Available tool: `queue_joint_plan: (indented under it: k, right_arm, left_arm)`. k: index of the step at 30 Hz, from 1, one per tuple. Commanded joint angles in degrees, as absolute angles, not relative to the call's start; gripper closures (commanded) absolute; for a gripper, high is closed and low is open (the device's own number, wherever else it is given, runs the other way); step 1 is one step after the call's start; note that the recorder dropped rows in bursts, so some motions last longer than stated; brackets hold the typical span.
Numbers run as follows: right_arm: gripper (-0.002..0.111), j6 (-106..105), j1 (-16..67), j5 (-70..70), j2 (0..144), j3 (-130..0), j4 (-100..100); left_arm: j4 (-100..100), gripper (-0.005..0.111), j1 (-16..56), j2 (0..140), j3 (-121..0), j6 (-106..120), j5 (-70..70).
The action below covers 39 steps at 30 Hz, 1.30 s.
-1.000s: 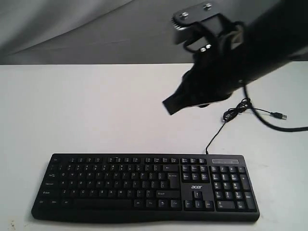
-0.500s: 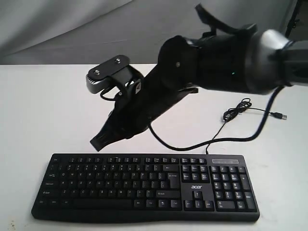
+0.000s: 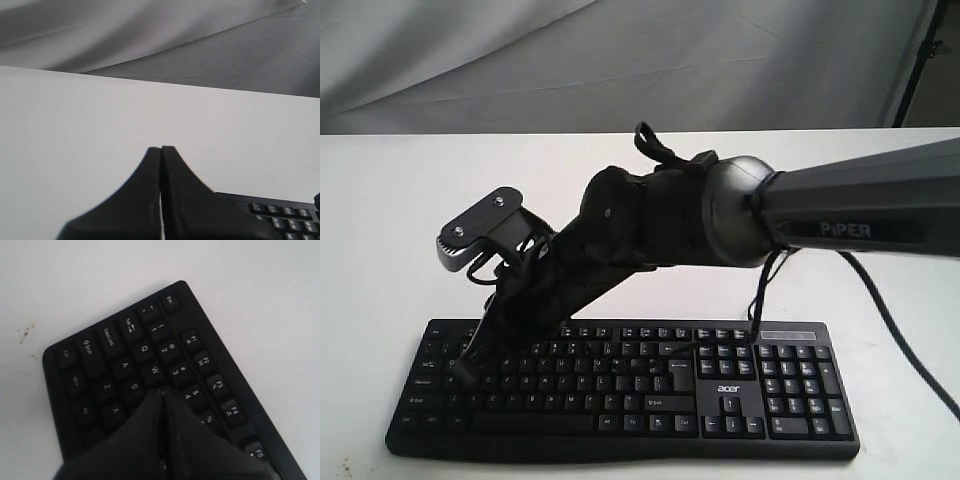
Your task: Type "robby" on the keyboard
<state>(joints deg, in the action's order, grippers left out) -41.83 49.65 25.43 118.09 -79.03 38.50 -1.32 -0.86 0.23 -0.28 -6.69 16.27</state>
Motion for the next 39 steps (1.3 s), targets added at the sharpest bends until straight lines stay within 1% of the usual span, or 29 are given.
queue_joint_plan:
  k: [1,19,39]
  right_arm:
    - [0.108,-42.36,50.63,24.51,119.99,-79.42,39.40]
    - [0.108,-43.77,50.86,21.12,122.43,-79.42,38.30]
    - [0.108,-43.54,50.86,20.55,124.26,-79.42,37.09]
  left_arm:
    - [-0.78,0.107,-0.66,0.00,0.00,-6.78,16.13]
    - [-0.78,0.107,-0.66,0.00,0.00,-6.88,16.13]
    - [-0.78,0.107,-0.66,0.00,0.00,-6.88,16.13]
